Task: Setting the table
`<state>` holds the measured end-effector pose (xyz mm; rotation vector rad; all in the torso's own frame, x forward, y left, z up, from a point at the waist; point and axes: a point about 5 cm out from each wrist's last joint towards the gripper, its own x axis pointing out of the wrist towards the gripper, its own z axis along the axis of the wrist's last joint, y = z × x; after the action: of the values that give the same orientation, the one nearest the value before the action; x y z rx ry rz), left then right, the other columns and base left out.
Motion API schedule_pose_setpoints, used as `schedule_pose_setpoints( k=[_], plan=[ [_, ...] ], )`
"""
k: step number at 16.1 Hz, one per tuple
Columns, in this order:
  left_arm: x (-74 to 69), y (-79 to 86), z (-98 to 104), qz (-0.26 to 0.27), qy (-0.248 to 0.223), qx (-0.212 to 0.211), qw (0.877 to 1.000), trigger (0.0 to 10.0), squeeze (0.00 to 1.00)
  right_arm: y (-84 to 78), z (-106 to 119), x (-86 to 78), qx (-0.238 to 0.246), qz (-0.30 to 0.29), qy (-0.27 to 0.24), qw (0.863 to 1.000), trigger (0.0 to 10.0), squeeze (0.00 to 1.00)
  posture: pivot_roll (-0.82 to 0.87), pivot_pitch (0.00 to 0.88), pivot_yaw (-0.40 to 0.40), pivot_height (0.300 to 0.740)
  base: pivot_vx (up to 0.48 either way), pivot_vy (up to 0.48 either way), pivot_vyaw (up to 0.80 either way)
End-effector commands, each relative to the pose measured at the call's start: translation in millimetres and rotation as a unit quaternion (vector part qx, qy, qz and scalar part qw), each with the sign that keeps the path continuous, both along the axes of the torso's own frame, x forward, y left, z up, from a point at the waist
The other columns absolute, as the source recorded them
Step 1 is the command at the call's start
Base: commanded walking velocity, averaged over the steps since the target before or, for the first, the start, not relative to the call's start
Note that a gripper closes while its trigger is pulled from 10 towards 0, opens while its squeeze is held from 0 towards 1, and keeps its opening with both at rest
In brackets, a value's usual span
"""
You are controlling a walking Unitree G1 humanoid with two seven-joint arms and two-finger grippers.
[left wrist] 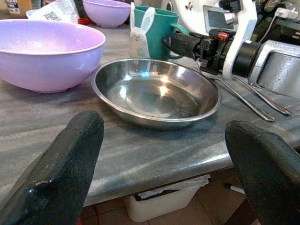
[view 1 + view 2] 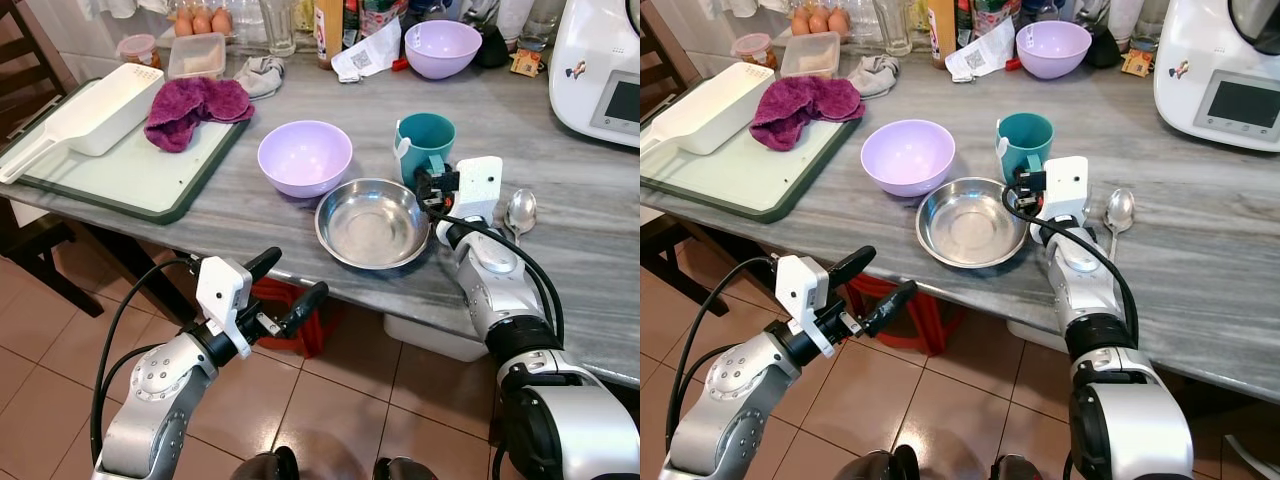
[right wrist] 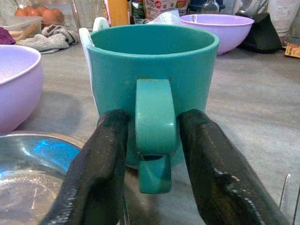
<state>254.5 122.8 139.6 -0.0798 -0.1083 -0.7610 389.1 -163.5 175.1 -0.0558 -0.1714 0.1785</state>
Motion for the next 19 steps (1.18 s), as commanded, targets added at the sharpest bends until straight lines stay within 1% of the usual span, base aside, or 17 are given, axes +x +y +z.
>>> schedule_pose_setpoints(
  k=[1, 6, 8, 11, 13, 14, 17, 19],
  plan=[
    [-1.7, 3.2, -3.9, 0.001, 0.004, 0.012, 1.000, 10.0, 0.00, 3.1, 6.3, 0.9, -0.005, 0.003, -0.015, 1.000, 10.0, 1.00, -0.05, 0.208, 0.074, 0.740, 0.000, 0.000, 0.00],
    [-0.4, 3.0, -3.9, 0.001, 0.000, 0.012, 1.000, 10.0, 0.00, 3.5, 17.0, -0.2, -0.012, -0.001, -0.048, 0.999, 10.0, 1.00, -0.06, 0.208, 0.076, 0.740, 0.000, 0.000, 0.00],
    [0.4, 2.3, -3.5, 0.002, -0.002, 0.012, 1.000, 10.0, 0.00, 3.7, 23.3, -2.8, -0.015, -0.005, -0.069, 0.997, 10.0, 1.00, -0.06, 0.205, 0.074, 0.740, 0.000, 0.000, 0.00],
    [0.9, 2.1, -2.4, 0.002, -0.003, 0.012, 1.000, 10.0, 0.00, 7.3, 27.8, -6.8, -0.013, -0.002, -0.087, 0.996, 10.0, 1.00, -0.06, 0.204, 0.074, 0.740, 0.000, 0.000, 0.00],
    [1.6, 1.8, -1.2, 0.003, -0.005, 0.012, 1.000, 10.0, 0.00, 12.5, 32.3, -9.8, -0.018, 0.006, -0.101, 0.995, 10.0, 1.00, -0.06, 0.200, 0.073, 0.740, 0.000, 0.000, 0.00],
    [2.2, 1.4, 0.0, 0.004, -0.007, 0.011, 1.000, 10.0, 0.00, 19.5, 36.6, -13.9, -0.023, 0.016, -0.115, 0.993, 10.0, 1.00, -0.06, 0.200, 0.073, 0.740, 0.000, 0.000, 0.00],
    [4.0, 0.0, 0.8, 0.006, -0.010, 0.010, 1.000, 10.0, 0.00, 32.7, 39.1, -21.9, -0.033, 0.044, -0.130, 0.990, 10.0, 1.00, -0.06, 0.188, 0.063, 0.740, 0.000, 0.000, 0.00],
    [5.0, -0.9, 1.4, 0.010, -0.013, 0.006, 1.000, 10.0, 0.00, 49.2, 36.3, -34.6, -0.042, 0.087, -0.136, 0.986, 10.0, 1.00, -0.07, 0.179, 0.057, 0.740, 0.000, 0.000, 0.00]
  ],
)
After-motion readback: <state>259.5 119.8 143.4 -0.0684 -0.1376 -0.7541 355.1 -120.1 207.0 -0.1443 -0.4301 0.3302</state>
